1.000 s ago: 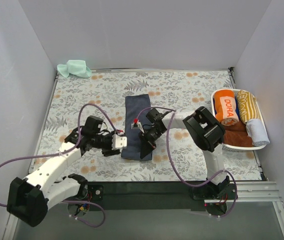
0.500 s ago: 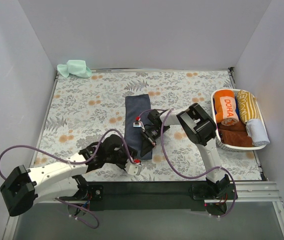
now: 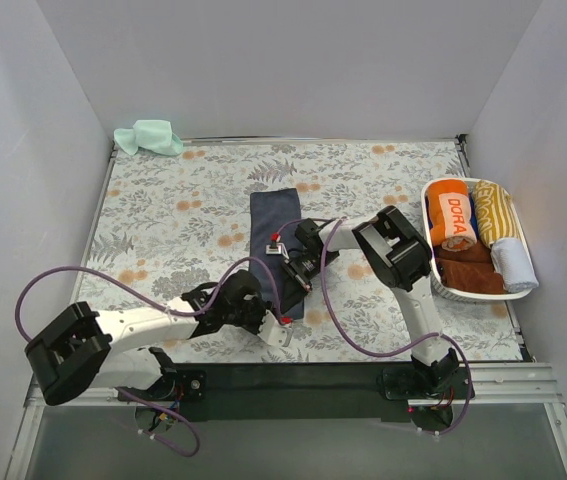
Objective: Roll the towels
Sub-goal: Roll the towel
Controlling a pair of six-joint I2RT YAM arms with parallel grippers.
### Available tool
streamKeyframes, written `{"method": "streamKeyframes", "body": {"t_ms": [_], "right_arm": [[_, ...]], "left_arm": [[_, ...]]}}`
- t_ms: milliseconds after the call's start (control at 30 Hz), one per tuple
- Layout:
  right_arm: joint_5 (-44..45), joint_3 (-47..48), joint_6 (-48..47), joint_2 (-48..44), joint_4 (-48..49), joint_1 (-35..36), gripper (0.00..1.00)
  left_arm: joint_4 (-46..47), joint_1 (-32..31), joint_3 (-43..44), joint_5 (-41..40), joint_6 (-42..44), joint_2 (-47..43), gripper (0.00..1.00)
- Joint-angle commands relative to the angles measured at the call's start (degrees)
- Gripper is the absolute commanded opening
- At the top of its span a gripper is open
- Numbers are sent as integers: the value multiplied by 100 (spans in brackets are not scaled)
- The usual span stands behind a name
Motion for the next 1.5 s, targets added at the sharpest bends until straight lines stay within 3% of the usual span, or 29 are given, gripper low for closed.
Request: {"method": "streamKeyframes", "body": {"t_ms": [0, 33, 167, 467, 700, 833, 967, 1167, 1267, 1467], "right_arm": [[835, -51, -127, -121, 59, -209, 16], [915, -60, -118, -348, 59, -262, 28], [1337, -112, -91, -1008, 42, -753, 50], [2550, -674, -469, -3037, 59, -1527, 53], [3016, -1711, -944, -4848, 348, -1519, 51], [3480, -2203, -1234, -5657, 586, -1081, 50], [4132, -2389, -1383, -5685, 902, -116, 52], [5476, -2424, -1682, -5114, 1728, 1282, 54], [5933, -2415, -1770, -4763, 2238, 1783, 65], [6084, -2415, -1937, -4033, 2520, 2049, 63]], "left_arm": [[-1287, -32, 286, 858, -122, 296, 8], [-1421, -32, 357, 1050, -139, 402, 6], [-1808, -6, 533, 1315, -210, 701, 0], [-3293, 688, 1727, 2308, 115, 1947, 0], [-4812, 1786, 3256, 3257, 606, 3661, 3], [-5604, 2138, 4144, 3626, 976, 4725, 5], [-6001, 2332, 4768, 3671, 1100, 5612, 8], [-6212, 2490, 5244, 3654, 1108, 6238, 9], [-6238, 2517, 5384, 3645, 1100, 6387, 9], [-6256, 2561, 5578, 3618, 1073, 6555, 13]]}}
